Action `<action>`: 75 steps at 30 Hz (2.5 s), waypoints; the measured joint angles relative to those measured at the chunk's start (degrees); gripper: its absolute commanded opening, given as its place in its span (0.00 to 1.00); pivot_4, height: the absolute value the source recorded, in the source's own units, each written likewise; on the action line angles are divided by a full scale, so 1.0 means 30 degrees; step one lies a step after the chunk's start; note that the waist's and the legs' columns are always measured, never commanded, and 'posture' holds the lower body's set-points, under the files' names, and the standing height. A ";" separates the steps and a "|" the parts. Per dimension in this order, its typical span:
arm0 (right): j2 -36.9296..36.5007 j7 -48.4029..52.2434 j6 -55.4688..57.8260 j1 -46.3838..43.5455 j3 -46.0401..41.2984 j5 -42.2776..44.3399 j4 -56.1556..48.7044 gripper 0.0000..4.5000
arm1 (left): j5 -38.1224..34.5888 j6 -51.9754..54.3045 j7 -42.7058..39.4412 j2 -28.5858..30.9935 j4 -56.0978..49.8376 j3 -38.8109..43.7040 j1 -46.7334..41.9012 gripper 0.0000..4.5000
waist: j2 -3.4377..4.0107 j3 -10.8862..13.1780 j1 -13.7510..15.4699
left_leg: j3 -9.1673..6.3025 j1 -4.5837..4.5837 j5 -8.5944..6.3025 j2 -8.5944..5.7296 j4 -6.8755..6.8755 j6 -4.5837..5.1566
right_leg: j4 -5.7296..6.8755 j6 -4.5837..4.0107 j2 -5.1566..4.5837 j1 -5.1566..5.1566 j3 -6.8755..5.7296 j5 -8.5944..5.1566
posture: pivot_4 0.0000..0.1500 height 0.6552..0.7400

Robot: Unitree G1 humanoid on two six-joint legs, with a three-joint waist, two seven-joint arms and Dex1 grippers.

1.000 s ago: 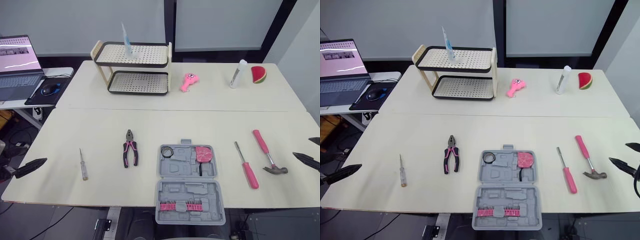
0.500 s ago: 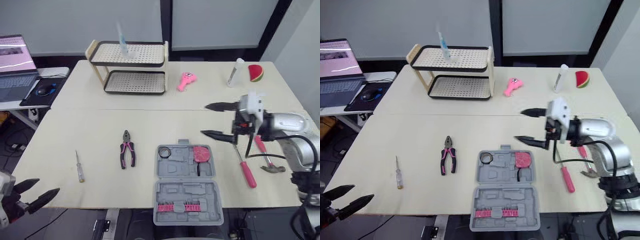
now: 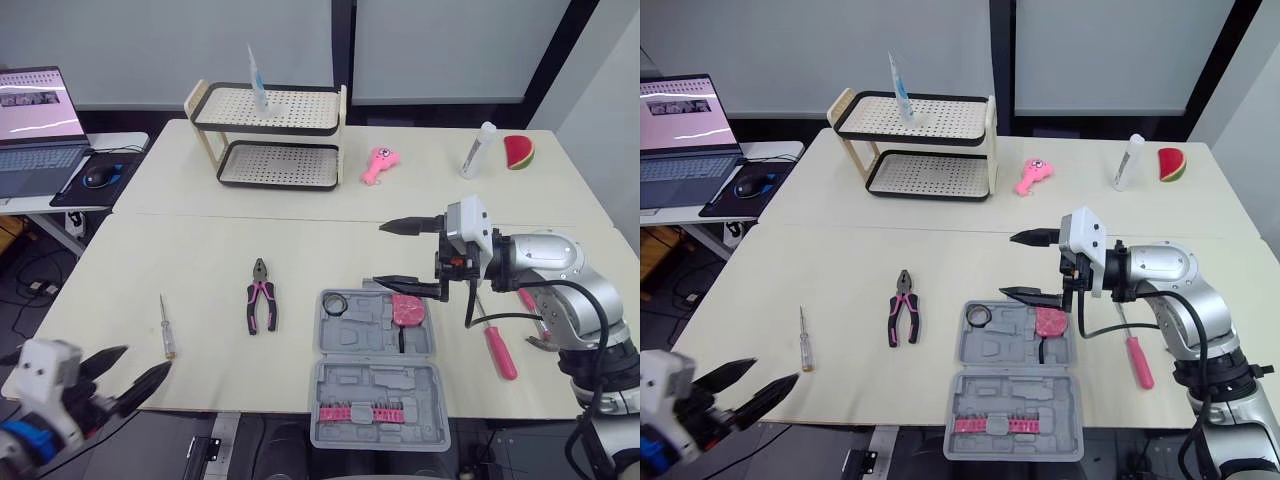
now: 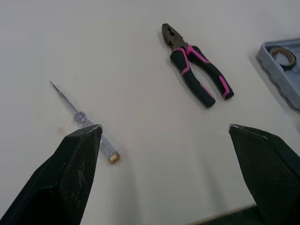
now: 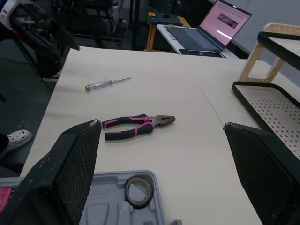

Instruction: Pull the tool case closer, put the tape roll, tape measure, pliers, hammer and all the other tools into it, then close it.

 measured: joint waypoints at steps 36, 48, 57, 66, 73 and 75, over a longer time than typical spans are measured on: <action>-0.0163 -0.3824 0.0866 0.1325 -0.0367 -0.0907 -0.2401 0.99 | 0.8173 0.0680 1.1167 -0.7121 0.8485 -1.0812 -1.1890 1.00 | -0.0009 -0.0012 0.0232 | 0.0017 -0.0027 0.0041 -0.0027 0.0088 -0.0072 | -0.0006 0.0002 0.0028 0.0010 0.0003 0.0001 | 1.00 1.00; -0.0161 -0.4076 0.0976 0.1413 -0.0363 -0.1059 -0.2480 1.00 | 0.8612 0.1511 1.1360 -0.7119 0.8259 -1.0819 -1.1985 0.60 | -0.0007 -0.0013 0.0236 | 0.0018 -0.0023 0.0043 -0.0028 0.0089 -0.0076 | -0.0006 0.0001 0.0028 0.0014 0.0005 0.0001 | 1.00 1.00; -0.0130 -0.4049 0.0980 0.1516 -0.0154 -0.1221 -0.2480 1.00 | 0.8678 0.1081 0.9611 -0.5225 0.8237 -1.1111 -1.1637 0.60 | -0.0006 -0.0013 0.0140 | 0.0017 -0.0016 0.0044 -0.0012 0.0075 -0.0077 | -0.0003 0.0001 0.0037 0.0003 0.0007 0.0001 | 1.00 1.00; -0.0254 -0.3501 0.1007 0.1546 0.0048 -0.1270 -0.2436 1.00 | 0.7655 -0.2398 -0.0223 0.2716 0.9267 -1.1895 -1.2846 0.60 | -0.0011 0.0015 0.0276 | 0.0014 -0.0041 0.0052 -0.0033 0.0067 -0.0092 | -0.0017 0.0001 0.0035 -0.0020 -0.0019 0.0001 | 1.00 1.00; -0.1287 -0.2189 0.1004 0.1196 0.0642 -0.1780 -0.1624 1.00 | 0.7015 -0.4410 -0.8050 0.6098 1.0209 -1.3638 -1.6165 0.60 | 0.0020 0.0034 0.0196 | 0.0067 -0.0040 0.0036 -0.0059 0.0053 -0.0063 | -0.0015 0.0003 0.0074 -0.0049 -0.0017 -0.0001 | 1.00 1.00; -0.1980 -0.1811 0.1005 0.0780 0.1349 -0.2501 -0.1545 1.00 | 0.7063 -0.4550 -0.9363 0.6373 1.0201 -1.4514 -1.6688 0.60 | 0.0020 0.0036 0.0159 | 0.0075 -0.0069 0.0034 -0.0049 0.0051 -0.0058 | 0.0000 0.0003 0.0090 -0.0107 -0.0004 0.0000 | 1.00 1.00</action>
